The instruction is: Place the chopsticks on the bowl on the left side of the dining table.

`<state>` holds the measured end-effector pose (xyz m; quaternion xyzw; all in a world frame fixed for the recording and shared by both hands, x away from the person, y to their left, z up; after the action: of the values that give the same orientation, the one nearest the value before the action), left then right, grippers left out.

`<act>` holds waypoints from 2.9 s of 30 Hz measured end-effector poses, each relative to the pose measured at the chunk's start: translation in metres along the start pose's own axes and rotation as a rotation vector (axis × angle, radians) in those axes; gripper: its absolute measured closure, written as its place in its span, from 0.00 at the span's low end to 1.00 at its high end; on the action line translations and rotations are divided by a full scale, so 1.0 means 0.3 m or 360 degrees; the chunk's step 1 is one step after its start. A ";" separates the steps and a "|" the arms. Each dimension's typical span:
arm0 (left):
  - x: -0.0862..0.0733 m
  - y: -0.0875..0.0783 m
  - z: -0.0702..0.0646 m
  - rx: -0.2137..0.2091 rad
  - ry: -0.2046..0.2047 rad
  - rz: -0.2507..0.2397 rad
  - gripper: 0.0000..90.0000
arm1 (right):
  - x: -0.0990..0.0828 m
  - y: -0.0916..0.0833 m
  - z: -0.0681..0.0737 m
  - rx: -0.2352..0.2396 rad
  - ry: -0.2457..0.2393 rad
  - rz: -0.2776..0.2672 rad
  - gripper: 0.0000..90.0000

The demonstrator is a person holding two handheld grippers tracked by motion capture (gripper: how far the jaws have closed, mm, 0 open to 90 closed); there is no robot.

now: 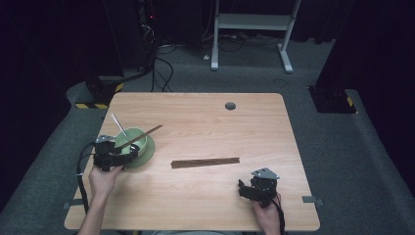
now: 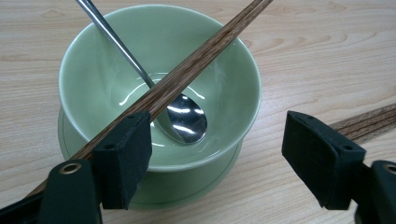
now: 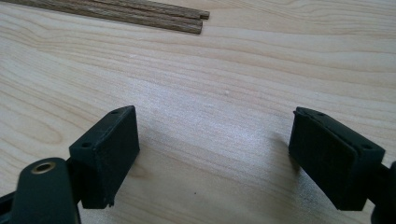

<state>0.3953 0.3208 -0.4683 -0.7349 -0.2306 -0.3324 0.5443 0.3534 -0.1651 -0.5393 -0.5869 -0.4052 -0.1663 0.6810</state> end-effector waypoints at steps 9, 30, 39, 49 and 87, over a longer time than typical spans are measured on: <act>0.002 0.020 0.005 0.0007 0.0013 0.0009 0.28 | 0.000 0.000 0.000 -0.0002 0.0001 -0.0001 0.18; 0.017 0.037 0.024 0.0045 0.0013 0.0032 0.27 | 0.000 0.000 0.000 -0.0001 -0.0001 0.0000 0.18; 0.025 0.043 0.037 0.0042 0.0008 0.0036 0.27 | 0.000 0.000 0.000 -0.0001 0.0000 -0.0001 0.18; 0.035 0.045 0.051 0.0024 -0.0024 0.0039 0.26 | 0.000 0.000 0.000 -0.0002 -0.0001 -0.0002 0.18; 0.098 0.086 0.121 0.0006 -0.0206 0.0000 0.26 | 0.000 0.000 0.000 -0.0003 0.0000 -0.0002 0.18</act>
<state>0.4418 0.3468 -0.4701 -0.7539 -0.2659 -0.2839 0.5295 0.3534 -0.1650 -0.5393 -0.5872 -0.4054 -0.1670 0.6804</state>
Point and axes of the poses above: each handheld gripper's, and its own axes: y roughly forward along the jaws, x roughly out of its top, z roughly to its left, the point moved 2 cm from there along y, roughly forward along the jaws, and after that the axes turned 3 degrees about -z, right-handed, at the moved point
